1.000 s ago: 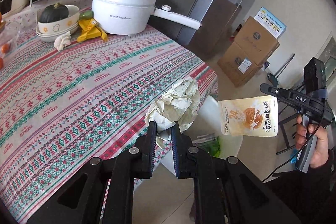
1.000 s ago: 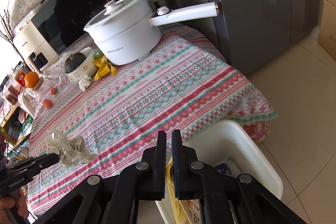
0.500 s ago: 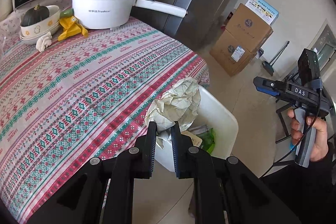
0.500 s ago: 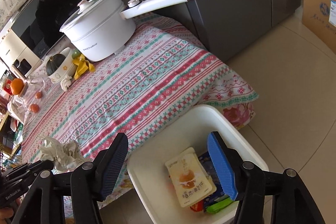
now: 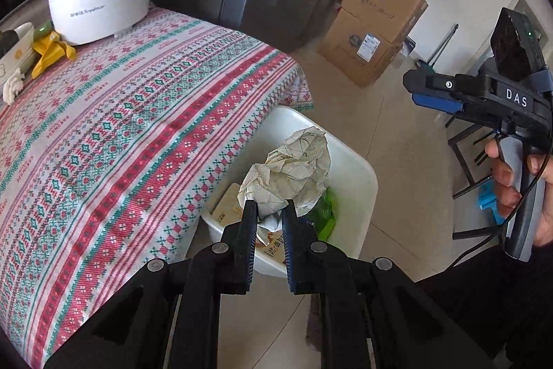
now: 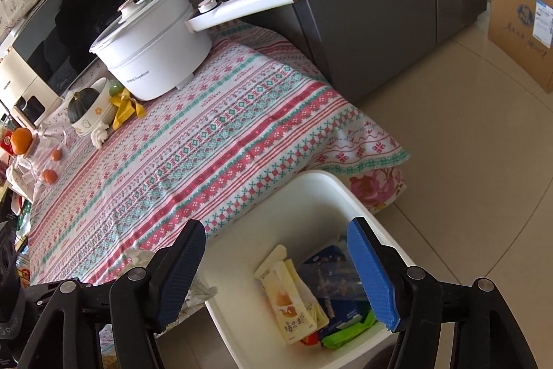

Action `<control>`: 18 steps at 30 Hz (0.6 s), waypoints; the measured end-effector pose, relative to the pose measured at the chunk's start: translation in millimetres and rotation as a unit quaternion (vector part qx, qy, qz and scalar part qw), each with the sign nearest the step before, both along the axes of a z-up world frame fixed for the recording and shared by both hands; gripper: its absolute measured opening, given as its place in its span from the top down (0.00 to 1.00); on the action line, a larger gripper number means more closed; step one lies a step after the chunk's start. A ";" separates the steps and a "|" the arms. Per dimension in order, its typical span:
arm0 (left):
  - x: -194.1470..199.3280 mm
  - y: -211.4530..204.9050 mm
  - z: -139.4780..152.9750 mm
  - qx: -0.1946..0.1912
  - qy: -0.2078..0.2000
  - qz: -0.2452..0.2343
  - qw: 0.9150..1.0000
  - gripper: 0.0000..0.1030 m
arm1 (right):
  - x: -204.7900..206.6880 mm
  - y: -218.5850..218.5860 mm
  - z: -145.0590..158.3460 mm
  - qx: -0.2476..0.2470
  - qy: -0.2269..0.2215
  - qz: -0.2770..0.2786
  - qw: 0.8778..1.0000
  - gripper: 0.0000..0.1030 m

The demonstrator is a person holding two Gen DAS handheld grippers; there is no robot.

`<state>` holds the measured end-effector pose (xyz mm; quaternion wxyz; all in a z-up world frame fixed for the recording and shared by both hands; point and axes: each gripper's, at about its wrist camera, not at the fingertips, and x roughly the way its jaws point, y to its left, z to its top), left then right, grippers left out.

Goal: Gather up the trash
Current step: 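Lower the crumpled tissue into the bin and open the left tool, then move both tools back over the table toward the yellow snack bag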

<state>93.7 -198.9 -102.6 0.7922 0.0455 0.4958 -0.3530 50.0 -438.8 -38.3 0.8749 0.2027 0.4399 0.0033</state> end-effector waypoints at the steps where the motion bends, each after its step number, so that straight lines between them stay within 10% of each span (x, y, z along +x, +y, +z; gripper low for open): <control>1: 0.1 -4.0 -1.7 0.002 0.000 -0.003 1.000 0.85 | -0.3 -1.9 0.8 -0.003 0.000 -0.001 1.000 0.28; 4: 3.4 -11.0 -4.0 0.010 -0.006 -0.001 1.000 0.82 | -1.2 -7.3 2.3 -0.017 0.001 -0.008 1.000 0.27; 9: 20.2 -2.0 -6.3 0.063 -0.006 0.058 0.996 0.25 | -1.5 -16.1 1.6 -0.015 0.005 -0.016 1.000 0.26; 18: 33.2 33.0 10.5 0.048 -0.007 0.102 0.994 0.14 | 2.9 -14.3 0.6 -0.017 0.010 -0.018 1.000 0.24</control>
